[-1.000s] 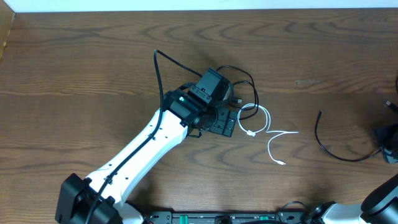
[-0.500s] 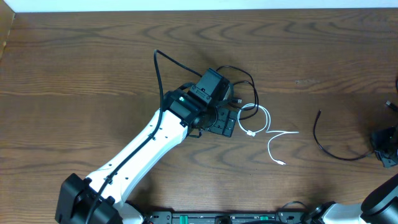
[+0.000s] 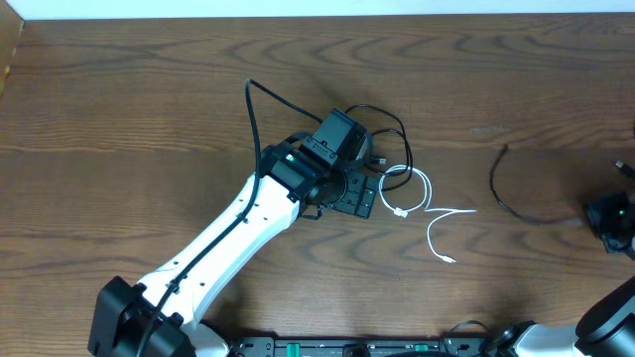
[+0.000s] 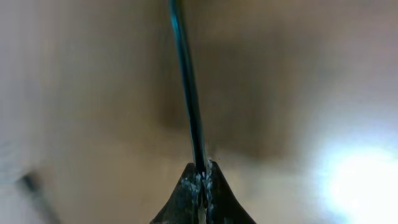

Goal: Untangle cables

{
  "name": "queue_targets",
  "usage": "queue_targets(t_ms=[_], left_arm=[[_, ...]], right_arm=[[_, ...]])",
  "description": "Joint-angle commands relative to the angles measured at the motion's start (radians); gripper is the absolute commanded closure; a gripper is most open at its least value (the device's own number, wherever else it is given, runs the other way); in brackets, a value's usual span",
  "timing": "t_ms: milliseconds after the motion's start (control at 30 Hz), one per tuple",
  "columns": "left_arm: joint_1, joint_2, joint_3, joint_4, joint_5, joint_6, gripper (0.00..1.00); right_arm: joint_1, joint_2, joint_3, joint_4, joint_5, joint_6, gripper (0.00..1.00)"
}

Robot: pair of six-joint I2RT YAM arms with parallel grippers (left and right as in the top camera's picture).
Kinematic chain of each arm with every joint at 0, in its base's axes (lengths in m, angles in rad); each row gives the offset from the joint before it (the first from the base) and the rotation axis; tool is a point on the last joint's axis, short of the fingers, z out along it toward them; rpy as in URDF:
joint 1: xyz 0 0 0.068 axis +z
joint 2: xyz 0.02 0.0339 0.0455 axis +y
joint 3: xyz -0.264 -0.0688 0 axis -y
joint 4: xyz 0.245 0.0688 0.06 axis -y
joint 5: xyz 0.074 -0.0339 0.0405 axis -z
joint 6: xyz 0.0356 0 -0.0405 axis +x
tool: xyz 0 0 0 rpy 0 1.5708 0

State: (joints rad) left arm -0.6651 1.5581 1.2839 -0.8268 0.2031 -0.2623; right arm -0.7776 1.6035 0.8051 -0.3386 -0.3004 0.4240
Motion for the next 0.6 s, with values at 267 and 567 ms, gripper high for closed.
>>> queue_targets(t_ms=[267, 567], left_arm=[[-0.001, 0.008, -0.004, -0.003, -0.013, -0.005, 0.09], [-0.001, 0.008, -0.004, -0.003, -0.013, -0.005, 0.09]], right_arm=[[0.227, -0.17, 0.049, -0.199, -0.06, -0.153, 0.99], [0.311, -0.346, 0.296, -0.663, 0.01, -0.199, 0.99]])
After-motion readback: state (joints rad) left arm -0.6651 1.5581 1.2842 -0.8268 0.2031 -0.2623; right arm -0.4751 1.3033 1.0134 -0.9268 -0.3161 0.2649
